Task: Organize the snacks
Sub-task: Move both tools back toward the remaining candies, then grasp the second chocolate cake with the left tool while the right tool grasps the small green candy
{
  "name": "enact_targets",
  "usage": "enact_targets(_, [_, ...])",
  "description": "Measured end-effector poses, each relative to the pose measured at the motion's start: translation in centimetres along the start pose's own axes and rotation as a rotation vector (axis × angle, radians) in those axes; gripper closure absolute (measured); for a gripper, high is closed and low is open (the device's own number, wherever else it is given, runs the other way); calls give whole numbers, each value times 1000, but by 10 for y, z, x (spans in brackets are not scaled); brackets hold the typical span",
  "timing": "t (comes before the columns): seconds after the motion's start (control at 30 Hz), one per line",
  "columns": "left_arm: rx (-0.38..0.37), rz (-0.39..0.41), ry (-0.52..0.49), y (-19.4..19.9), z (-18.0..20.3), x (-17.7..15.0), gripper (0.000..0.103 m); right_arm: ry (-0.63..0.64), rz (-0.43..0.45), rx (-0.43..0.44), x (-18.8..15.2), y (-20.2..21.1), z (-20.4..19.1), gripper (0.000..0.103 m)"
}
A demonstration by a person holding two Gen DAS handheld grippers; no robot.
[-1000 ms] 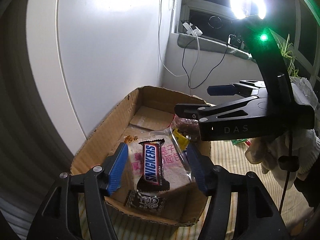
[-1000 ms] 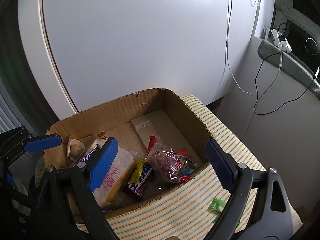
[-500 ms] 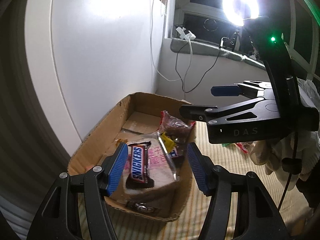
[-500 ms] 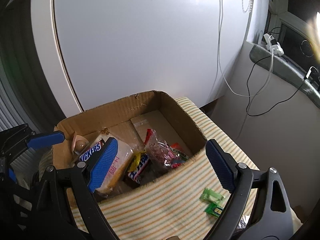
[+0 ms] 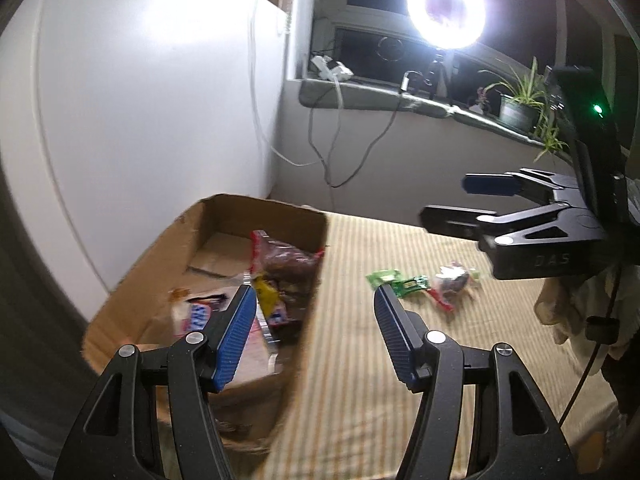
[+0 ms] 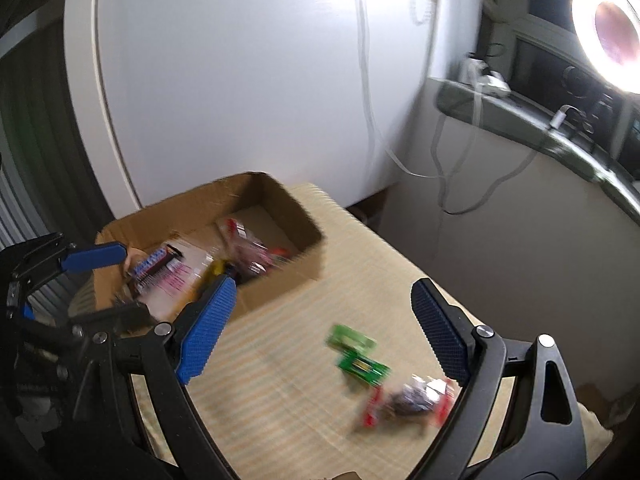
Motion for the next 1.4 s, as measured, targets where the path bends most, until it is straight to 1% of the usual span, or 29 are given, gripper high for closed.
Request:
enact_targets(0.17, [-46,-8,-23,-15,23,5,42,-37,-2,-68,-20,20,47,11])
enact_targets(0.37, [-115,-32,-53,-34,58,4,42,-96,-52,-128,-53,25,100,11])
enact_targets(0.5, [-146,-49,-79,-45,77,5,42,-131,-82,-156,-71,25,130,11])
enact_targets(0.6, [-169,-62,-99,-52,89,6,42,-145,-101,-163,-84,24,147,11])
enact_targets(0.77, [-208,-88,-145,-66,112,6,42,-127,-140,-141,-102,14,157,12])
enact_targets(0.8, [-216,-94,-156,-69,117,6,44,-117,-149,-136,-104,12,156,16])
enact_targets(0.83, [-225,-100,-165,-73,121,6,48,-106,-161,-124,-107,8,155,19])
enact_targets(0.87, [-234,-112,-175,-78,126,6,49,-100,-169,-117,-110,5,155,23])
enact_targets(1.03, [-262,-150,-205,-101,143,8,49,-82,-212,-83,-120,-14,151,38])
enact_targets(1.1, [-280,-168,-215,-111,150,8,49,-87,-226,-69,-123,-20,151,46])
enact_targets(1.2, [-303,-194,-229,-125,159,8,49,-82,-241,-62,-127,-30,151,48])
enact_targets(1.33, [-319,-210,-262,-136,170,7,49,-76,-248,-52,-128,-38,152,51])
enact_targets(1.4, [-320,-218,-274,-141,173,7,49,-74,-253,-44,-128,-41,153,56])
Point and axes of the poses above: each gripper's, at about its wrist camera, not at the fingertips, and y roughly against the way its jaws point, z to its right, x to its top, the point moved 9 cm from there along -y, roughly the way its jaws point, and after that the axes turned 9 degrees about -y, right-handed, at the moved point
